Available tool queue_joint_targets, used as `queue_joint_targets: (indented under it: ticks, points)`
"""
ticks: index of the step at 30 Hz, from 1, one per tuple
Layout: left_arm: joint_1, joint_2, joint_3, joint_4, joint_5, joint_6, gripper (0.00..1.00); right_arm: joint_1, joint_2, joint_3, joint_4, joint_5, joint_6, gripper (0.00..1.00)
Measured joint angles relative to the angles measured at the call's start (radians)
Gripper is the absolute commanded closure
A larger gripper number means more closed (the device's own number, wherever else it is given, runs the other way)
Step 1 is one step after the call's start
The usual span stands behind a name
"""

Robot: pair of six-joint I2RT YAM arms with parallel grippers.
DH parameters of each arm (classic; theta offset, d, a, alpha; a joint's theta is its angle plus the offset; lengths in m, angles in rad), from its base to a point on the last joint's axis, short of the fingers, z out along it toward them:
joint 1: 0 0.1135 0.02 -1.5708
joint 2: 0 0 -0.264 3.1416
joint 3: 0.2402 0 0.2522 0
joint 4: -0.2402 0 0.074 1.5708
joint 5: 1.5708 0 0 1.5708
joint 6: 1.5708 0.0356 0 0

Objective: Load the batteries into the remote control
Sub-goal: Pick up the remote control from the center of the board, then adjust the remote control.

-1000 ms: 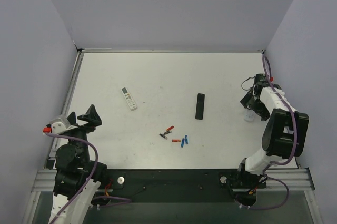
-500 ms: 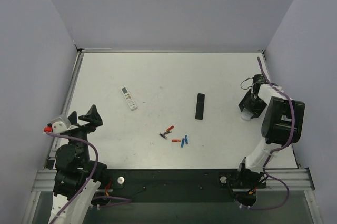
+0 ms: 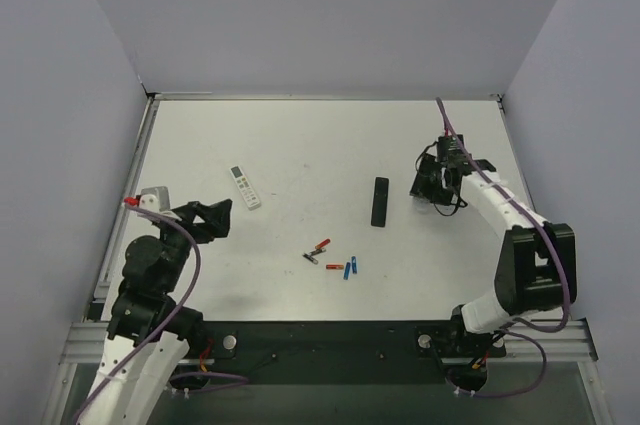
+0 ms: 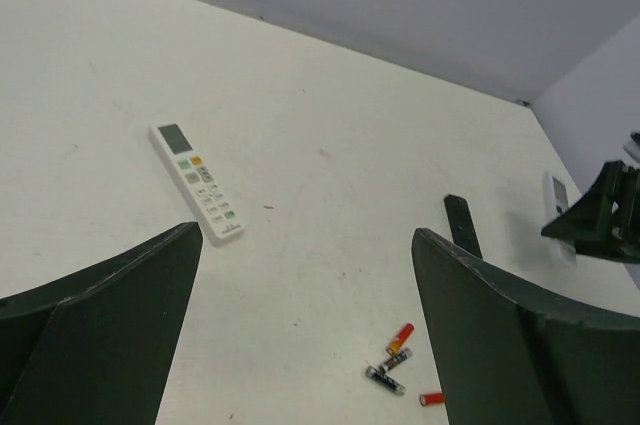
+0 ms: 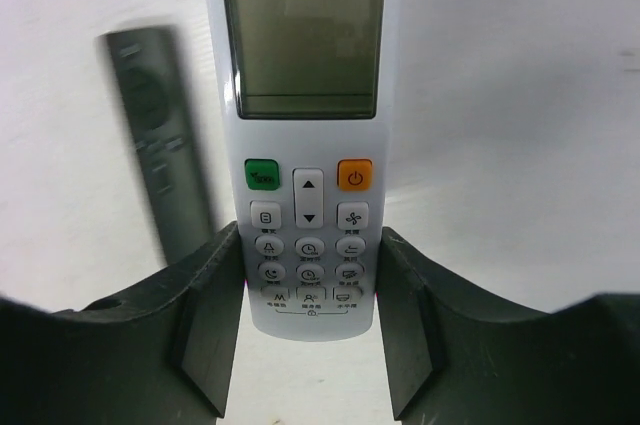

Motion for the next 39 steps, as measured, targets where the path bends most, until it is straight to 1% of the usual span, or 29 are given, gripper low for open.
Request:
queue_joint_targets:
  ticks: [4,8,10,14,19,22,26,33,35,39]
  points:
    - [-0.001,0.145,0.0,0.033,0.161,-0.064,0.03,0.127,-0.15,-0.088,0.103,-0.114,0.021,0.82]
    - [-0.006,0.282,0.0,0.122,0.324,-0.135,0.03,0.272,-0.272,-0.184,0.249,-0.258,0.055,0.82]
    - [-0.011,0.341,-0.006,0.204,0.399,-0.186,0.03,0.34,-0.316,-0.224,0.334,-0.335,0.078,0.82]
    - [-0.043,0.399,-0.033,0.375,0.478,-0.269,0.03,0.449,-0.375,-0.276,0.483,-0.432,0.113,0.82]
    - [-0.106,0.461,-0.078,0.61,0.526,-0.357,0.03,0.573,-0.403,-0.329,0.713,-0.565,0.184,0.82]
    - [-0.142,0.498,-0.101,0.726,0.537,-0.396,0.03,0.62,-0.399,-0.354,0.84,-0.631,0.238,0.82]
    - [-0.194,0.525,-0.11,0.823,0.549,-0.418,0.03,0.668,-0.374,-0.365,0.974,-0.693,0.298,0.81]
    - [-0.214,0.526,-0.121,0.91,0.55,-0.446,0.03,0.72,-0.335,-0.364,1.081,-0.771,0.338,0.8]
    - [-0.215,0.532,-0.121,0.92,0.551,-0.459,0.06,0.733,-0.319,-0.364,1.099,-0.792,0.343,0.8]
    - [-0.222,0.554,-0.122,0.948,0.556,-0.497,0.19,0.746,-0.297,-0.364,1.121,-0.816,0.351,0.79]
